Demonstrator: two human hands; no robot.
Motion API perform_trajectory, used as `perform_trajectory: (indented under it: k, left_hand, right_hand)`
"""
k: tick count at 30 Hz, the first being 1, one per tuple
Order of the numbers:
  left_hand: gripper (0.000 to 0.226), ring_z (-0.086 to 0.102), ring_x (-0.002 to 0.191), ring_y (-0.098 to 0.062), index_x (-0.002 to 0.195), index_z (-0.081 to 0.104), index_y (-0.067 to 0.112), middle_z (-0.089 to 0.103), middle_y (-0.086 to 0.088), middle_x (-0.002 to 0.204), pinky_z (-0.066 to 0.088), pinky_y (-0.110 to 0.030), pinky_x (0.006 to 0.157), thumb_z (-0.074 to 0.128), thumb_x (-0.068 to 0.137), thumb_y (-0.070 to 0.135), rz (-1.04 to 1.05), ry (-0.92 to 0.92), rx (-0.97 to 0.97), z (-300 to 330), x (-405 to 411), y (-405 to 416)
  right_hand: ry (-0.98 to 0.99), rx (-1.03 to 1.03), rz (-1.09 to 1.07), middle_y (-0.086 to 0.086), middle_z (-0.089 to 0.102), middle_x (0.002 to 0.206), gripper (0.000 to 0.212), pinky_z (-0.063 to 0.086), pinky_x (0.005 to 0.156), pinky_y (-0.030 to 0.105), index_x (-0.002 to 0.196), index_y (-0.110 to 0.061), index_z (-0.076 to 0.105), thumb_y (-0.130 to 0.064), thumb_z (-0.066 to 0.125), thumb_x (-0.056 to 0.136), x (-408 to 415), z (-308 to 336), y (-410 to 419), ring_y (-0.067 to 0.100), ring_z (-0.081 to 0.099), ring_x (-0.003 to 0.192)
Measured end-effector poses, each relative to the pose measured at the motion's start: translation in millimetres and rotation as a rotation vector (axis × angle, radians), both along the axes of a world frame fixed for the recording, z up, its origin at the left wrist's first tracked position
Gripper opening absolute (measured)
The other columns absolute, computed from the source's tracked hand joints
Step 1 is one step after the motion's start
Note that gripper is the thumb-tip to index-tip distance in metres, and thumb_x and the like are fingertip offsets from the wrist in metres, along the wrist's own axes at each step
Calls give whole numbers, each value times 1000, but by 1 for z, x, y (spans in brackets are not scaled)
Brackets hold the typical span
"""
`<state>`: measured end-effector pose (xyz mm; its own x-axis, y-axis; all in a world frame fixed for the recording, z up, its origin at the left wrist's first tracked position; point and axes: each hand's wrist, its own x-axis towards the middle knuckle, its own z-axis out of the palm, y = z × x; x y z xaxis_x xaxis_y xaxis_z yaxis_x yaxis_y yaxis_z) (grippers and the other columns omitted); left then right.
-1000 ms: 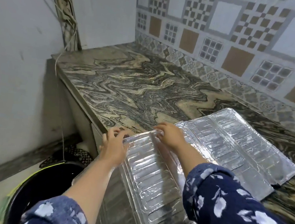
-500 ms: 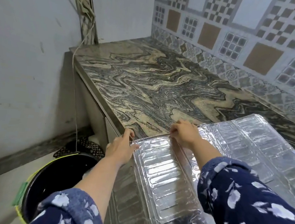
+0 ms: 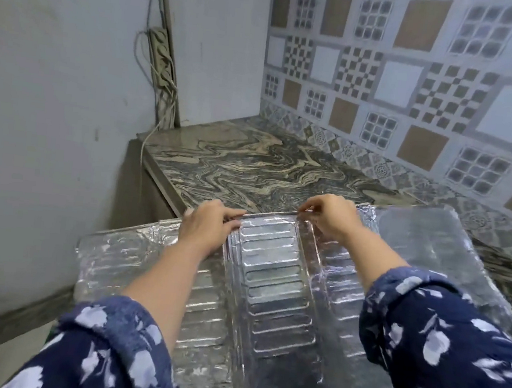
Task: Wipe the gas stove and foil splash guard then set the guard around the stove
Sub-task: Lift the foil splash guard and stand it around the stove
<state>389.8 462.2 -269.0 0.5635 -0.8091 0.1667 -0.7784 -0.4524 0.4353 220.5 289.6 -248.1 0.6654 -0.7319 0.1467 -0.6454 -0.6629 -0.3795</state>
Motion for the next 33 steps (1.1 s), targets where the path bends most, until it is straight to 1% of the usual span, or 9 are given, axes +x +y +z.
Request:
perform_trajectory:
  k: [3, 11, 16, 20, 22, 24, 27, 30, 33]
  left_hand:
    - [26, 55, 109, -16, 114, 64, 44, 56, 10, 94, 31, -34, 85, 57, 89, 43, 49, -94, -69, 32, 0, 0]
    - [21, 54, 97, -18, 107, 70, 39, 49, 16, 82, 24, -31, 76, 56, 92, 33, 152, -200, -246, 90, 0, 8]
    - [16, 60, 100, -17, 98, 72, 35, 66, 7, 100, 35, -34, 89, 60, 88, 37, 130, -227, -253, 106, 4, 15]
    - [14, 62, 101, -19, 94, 74, 35, 72, 10, 103, 44, -34, 92, 65, 83, 39, 164, -195, -279, 103, 13, 21]
    - [14, 64, 99, -20, 95, 73, 40, 74, 12, 101, 49, -34, 87, 67, 82, 40, 165, -144, -285, 102, 15, 22]
    - [15, 66, 91, -16, 95, 72, 42, 75, 13, 96, 51, -28, 72, 68, 82, 37, 128, -94, -306, 101, 16, 22]
    - [16, 62, 68, -5, 92, 73, 43, 75, 16, 87, 38, -20, 51, 66, 85, 29, 95, -62, -321, 101, 19, 19]
    - [18, 52, 57, -1, 91, 73, 43, 75, 17, 86, 30, -19, 45, 66, 86, 27, 119, -66, -290, 100, 28, 17]
    - [20, 59, 68, -11, 89, 73, 44, 75, 16, 89, 33, -20, 48, 65, 86, 26, 149, -114, -267, 101, 39, 16]
  right_hand:
    - [-52, -82, 0, -5, 73, 104, 15, 38, 99, 37, 95, -36, 73, -43, 68, 83, -2, 30, 6, 20, 62, 106]
    - [-179, -146, 2, -5, 74, 104, 15, 35, 101, 38, 97, -37, 73, -40, 62, 88, 4, 90, 19, 18, 62, 107]
    - [-202, -151, 28, -3, 73, 105, 15, 40, 98, 39, 98, -39, 73, -40, 64, 86, -4, 98, 20, 19, 62, 107]
    - [-176, -176, -10, -6, 74, 103, 18, 39, 101, 39, 103, -43, 70, -41, 63, 87, -26, 94, 9, 17, 63, 107]
    - [-207, -166, -33, -7, 74, 102, 17, 36, 106, 43, 103, -43, 71, -39, 64, 87, -33, 91, 3, 14, 63, 105]
    - [-277, -128, -38, -7, 75, 100, 13, 39, 105, 43, 95, -41, 73, -35, 69, 84, -33, 89, -1, 13, 65, 100]
    - [-311, -115, -47, -8, 74, 92, 7, 39, 104, 42, 84, -40, 72, -33, 73, 81, -26, 88, -7, 13, 66, 95]
    - [-236, -98, -27, -11, 73, 90, 11, 27, 113, 44, 91, -40, 74, -33, 71, 82, -27, 88, -16, 9, 63, 95]
    - [-254, 0, -8, -1, 75, 102, 17, 46, 99, 35, 94, -33, 76, -20, 71, 84, -35, 88, -28, 14, 66, 95]
